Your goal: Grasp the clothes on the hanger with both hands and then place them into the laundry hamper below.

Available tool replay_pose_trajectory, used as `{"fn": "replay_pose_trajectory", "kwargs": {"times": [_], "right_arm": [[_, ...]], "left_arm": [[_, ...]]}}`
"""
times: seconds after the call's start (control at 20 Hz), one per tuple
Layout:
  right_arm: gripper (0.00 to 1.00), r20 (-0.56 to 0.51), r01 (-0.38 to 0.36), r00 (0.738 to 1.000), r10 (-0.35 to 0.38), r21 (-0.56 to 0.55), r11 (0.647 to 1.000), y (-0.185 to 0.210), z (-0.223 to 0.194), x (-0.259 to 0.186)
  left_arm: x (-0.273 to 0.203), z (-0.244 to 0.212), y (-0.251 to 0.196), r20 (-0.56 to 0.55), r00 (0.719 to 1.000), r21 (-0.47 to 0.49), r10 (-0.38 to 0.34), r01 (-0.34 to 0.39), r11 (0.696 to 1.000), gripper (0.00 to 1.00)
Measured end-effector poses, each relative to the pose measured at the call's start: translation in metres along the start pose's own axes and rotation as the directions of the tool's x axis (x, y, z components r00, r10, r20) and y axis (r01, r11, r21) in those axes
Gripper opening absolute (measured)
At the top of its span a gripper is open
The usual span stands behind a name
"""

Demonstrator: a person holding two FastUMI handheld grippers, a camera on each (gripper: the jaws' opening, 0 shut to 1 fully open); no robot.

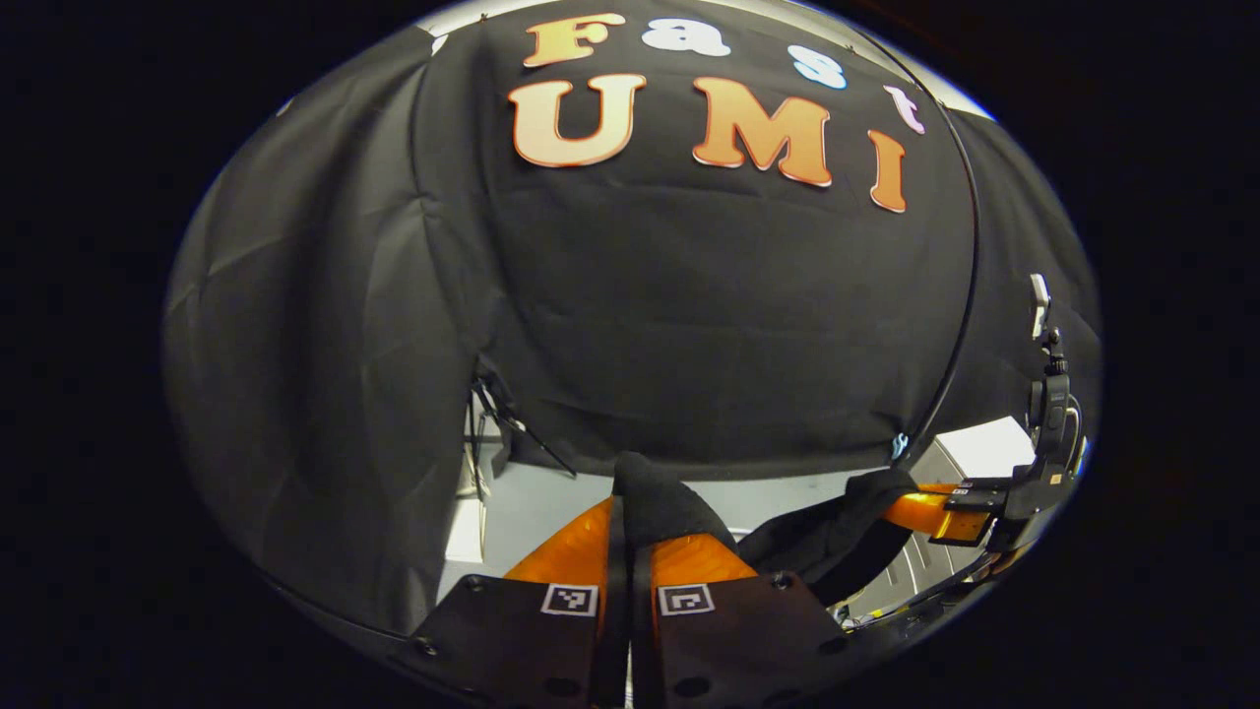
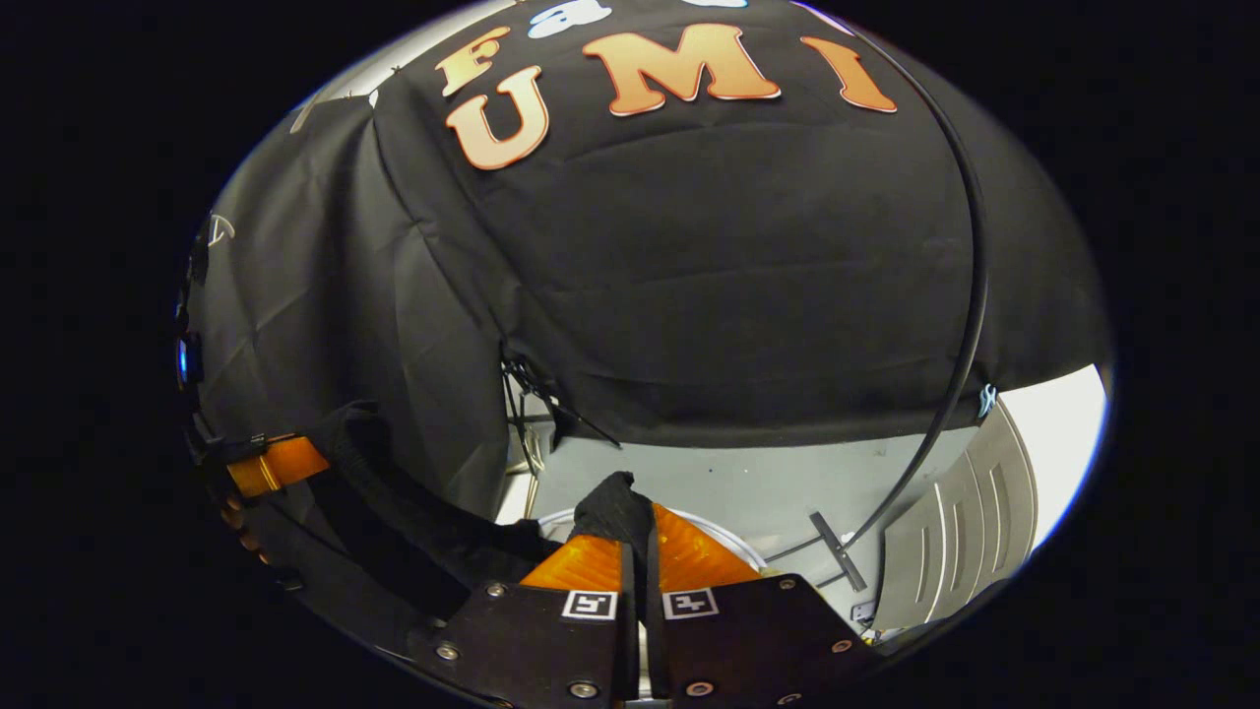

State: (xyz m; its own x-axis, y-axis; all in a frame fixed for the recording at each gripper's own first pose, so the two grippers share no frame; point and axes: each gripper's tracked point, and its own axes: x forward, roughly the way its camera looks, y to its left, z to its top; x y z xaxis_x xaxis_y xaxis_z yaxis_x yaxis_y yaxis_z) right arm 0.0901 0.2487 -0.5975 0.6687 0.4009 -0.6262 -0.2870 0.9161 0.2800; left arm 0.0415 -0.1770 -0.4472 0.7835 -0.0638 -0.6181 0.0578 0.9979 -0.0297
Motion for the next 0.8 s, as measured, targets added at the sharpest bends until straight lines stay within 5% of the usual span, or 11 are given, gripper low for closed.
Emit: {"fn": "replay_pose_trajectory", "kwargs": {"times": [0.8], "right_arm": [[0.06,-0.232,0.05,0.971,-0.06,-0.048,0.998,-0.041,-0.128,0.072]], "left_arm": [[0.094,-0.149,-0.07,-0.311,0.949,-0.014,-0.052,0.05,0.999,0.09]]}}
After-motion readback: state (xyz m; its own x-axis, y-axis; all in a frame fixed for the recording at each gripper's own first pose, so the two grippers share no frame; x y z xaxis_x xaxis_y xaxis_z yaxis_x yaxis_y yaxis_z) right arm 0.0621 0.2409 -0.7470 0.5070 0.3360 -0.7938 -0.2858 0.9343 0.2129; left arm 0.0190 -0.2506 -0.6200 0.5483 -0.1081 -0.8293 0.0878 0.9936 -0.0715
